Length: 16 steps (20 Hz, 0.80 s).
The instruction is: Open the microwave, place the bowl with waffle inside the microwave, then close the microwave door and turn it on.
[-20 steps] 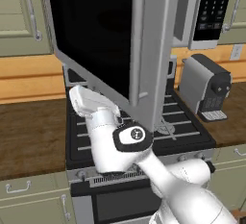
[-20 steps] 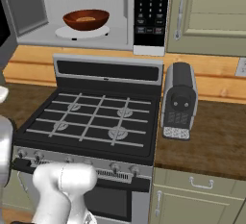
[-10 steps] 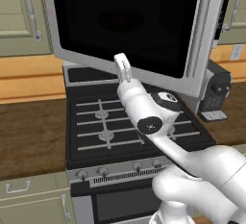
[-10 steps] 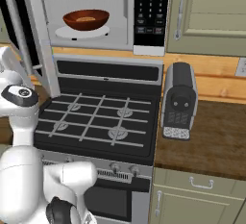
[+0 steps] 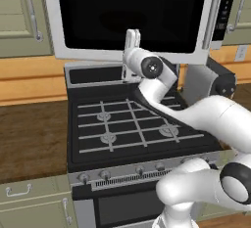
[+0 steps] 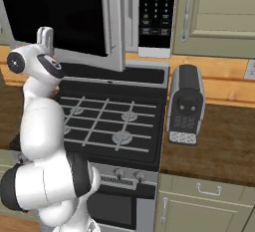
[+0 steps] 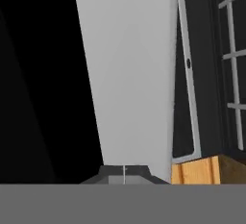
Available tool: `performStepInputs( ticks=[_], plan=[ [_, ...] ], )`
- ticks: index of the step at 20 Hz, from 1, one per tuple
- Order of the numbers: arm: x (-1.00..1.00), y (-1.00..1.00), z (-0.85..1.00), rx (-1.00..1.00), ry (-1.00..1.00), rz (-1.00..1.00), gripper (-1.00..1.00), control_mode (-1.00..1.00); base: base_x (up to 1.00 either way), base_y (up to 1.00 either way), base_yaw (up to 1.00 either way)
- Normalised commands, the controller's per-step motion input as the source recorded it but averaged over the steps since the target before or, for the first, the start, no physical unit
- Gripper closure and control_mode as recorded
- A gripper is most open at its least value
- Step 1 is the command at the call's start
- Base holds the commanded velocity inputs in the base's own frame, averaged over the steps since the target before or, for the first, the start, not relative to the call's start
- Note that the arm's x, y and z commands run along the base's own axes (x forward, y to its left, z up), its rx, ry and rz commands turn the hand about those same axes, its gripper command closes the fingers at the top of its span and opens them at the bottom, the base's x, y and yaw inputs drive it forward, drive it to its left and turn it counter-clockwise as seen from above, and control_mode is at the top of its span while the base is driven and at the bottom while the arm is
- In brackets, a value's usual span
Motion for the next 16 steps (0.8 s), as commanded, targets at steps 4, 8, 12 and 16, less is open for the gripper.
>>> performStepInputs(
  ticks=[4, 8, 12, 16],
  plan=[
    [1.0, -0.17, 0.93, -0.01, 0.51, -0.12, 1.0, -1.0, 0.0, 0.0, 0.0],
    [1.0, -0.34, 0.46, -0.06, 0.52, -0.09, 1.0, -1.0, 0.0, 0.0, 0.0],
    [1.0, -0.68, -0.02, -0.03, 0.43, -0.01, 1.0, -1.0, 0.0, 0.0, 0.0],
    [0.87, -0.96, -0.5, 0.0, 0.17, 0.03, 1.0, -1.0, 0.0, 0.0, 0.0]
  ],
)
